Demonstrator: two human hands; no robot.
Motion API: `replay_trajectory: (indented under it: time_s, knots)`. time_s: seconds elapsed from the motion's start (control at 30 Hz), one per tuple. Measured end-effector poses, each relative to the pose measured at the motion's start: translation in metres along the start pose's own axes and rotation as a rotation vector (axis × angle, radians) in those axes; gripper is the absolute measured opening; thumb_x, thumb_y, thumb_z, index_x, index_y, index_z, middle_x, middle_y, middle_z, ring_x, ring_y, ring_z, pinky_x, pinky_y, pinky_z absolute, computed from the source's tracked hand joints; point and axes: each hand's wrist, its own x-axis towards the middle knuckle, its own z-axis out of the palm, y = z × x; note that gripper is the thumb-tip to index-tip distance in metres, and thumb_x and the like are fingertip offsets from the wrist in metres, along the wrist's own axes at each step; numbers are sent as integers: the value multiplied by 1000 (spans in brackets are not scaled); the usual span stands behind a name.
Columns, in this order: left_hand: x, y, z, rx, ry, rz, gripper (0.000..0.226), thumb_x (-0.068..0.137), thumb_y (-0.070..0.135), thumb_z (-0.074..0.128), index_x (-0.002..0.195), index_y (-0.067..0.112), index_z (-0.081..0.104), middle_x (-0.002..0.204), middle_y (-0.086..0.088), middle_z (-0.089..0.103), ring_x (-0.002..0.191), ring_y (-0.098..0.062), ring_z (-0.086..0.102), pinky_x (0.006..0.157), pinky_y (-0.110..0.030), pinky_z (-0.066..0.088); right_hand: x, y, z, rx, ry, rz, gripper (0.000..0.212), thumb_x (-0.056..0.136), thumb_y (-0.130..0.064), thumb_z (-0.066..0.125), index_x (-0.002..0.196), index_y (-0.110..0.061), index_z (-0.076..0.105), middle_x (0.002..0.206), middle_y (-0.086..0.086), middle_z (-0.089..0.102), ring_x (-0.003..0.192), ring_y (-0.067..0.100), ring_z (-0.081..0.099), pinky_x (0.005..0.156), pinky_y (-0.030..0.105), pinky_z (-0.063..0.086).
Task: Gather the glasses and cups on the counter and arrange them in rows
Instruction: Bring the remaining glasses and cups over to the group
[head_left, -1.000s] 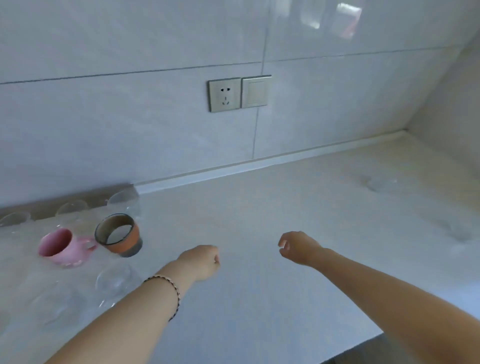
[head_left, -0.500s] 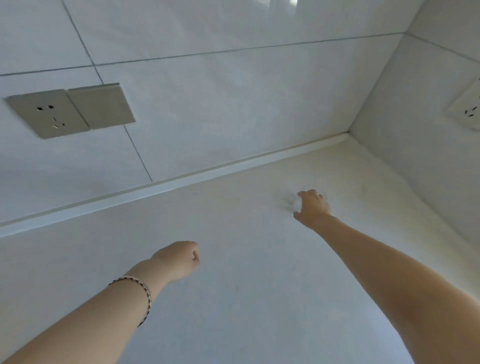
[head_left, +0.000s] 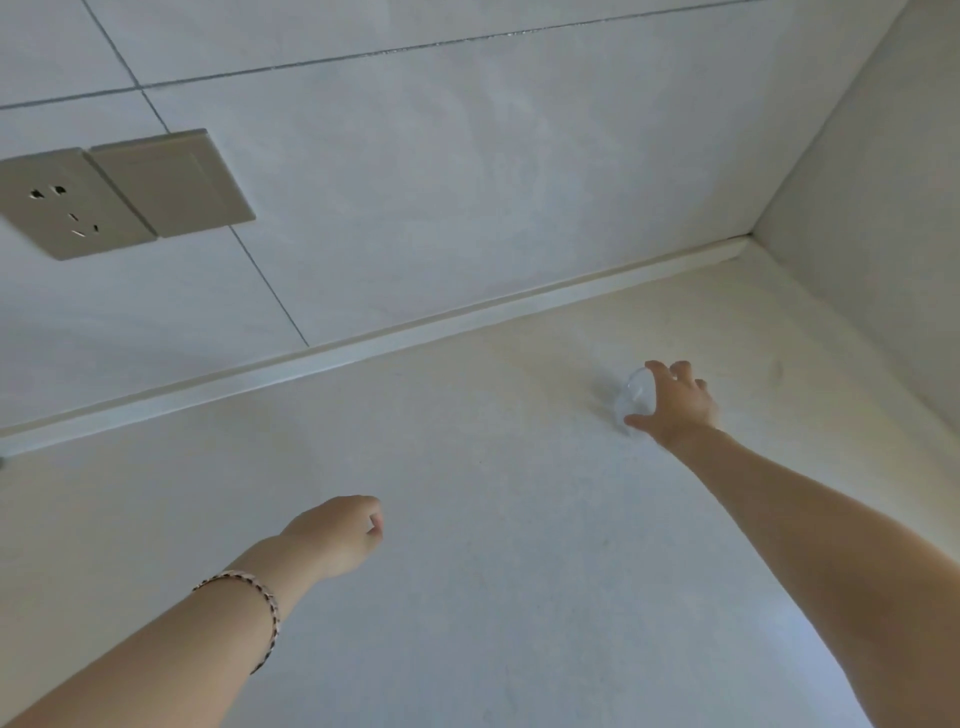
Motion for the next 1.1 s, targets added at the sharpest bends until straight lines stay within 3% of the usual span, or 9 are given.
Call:
replay_trajectory:
  time_s: [0.2, 0.43, 0.7, 0.97, 1.1]
  knots:
    - [-25, -47, 19, -60, 1, -55, 11, 95, 26, 40, 89, 29, 48, 102, 6, 53, 107, -20, 59, 93, -31, 46, -52, -35, 16, -48, -10, -161, 84, 73, -35, 77, 143, -24, 32, 143, 2, 35, 127, 27, 39, 96, 39, 44]
    - [-91, -129, 52, -152, 25, -107, 12, 95, 25, 39, 88, 29, 47, 101, 6, 52, 99, -19, 57, 91, -30, 46, -156, -148, 50, -95, -139, -473, 84, 72, -37, 76, 143, -27, 32, 143, -4, 34, 127, 21, 41, 96, 33, 45]
    - [-207, -291, 112, -224, 59, -149, 8, 94, 21, 41, 91, 26, 47, 108, 2, 56, 97, -18, 54, 88, -29, 44, -326, -299, 118, -192, -234, -744, 91, 72, -41, 74, 146, -26, 24, 146, -7, 29, 130, 18, 39, 98, 30, 45]
    - [-313, -448, 167, -296, 80, -260, 10, 95, 21, 39, 89, 26, 46, 102, 4, 51, 103, -21, 56, 90, -30, 45, -475, -441, 195, -241, -333, -961, 87, 73, -26, 74, 146, -24, 26, 147, -4, 28, 130, 22, 39, 99, 32, 46]
    - [-343, -495, 185, -385, 103, -335, 10, 96, 21, 39, 94, 22, 48, 113, -1, 57, 107, -22, 58, 92, -32, 46, -525, -508, 229, -258, -368, -1025, 86, 75, -20, 73, 146, -22, 25, 148, -2, 27, 131, 25, 38, 98, 35, 46]
